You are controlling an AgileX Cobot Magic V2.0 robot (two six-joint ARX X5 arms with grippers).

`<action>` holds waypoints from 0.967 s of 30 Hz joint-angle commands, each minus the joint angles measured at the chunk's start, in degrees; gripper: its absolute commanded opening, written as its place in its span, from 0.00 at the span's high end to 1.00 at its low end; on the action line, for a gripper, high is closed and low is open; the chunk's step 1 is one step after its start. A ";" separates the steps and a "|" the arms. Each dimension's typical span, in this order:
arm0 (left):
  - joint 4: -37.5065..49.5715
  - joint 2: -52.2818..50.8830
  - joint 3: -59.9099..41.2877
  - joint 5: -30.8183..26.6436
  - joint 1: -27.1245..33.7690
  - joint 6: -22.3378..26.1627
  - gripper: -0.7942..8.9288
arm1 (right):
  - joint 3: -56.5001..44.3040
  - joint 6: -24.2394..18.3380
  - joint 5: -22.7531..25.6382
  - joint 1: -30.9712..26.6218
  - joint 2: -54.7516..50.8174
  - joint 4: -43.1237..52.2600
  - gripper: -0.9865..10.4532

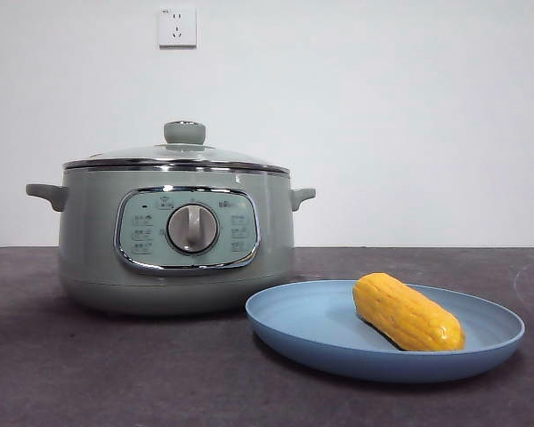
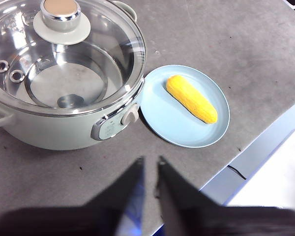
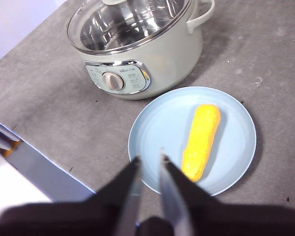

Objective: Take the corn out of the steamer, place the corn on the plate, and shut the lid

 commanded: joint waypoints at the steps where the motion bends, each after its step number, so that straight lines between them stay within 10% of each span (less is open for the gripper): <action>1: 0.24 -0.17 -0.26 -0.07 -0.15 -0.13 0.92 | -0.31 -0.37 0.09 0.13 0.07 0.74 0.91; 20: 1.46 -0.15 -0.26 -2.78 -0.13 3.32 0.92 | -0.31 -0.37 0.09 0.13 0.07 0.48 0.91; 29: 25.55 -4.48 -2.51 -9.84 9.55 10.86 0.92 | -0.31 -0.37 0.11 0.13 0.07 0.46 0.91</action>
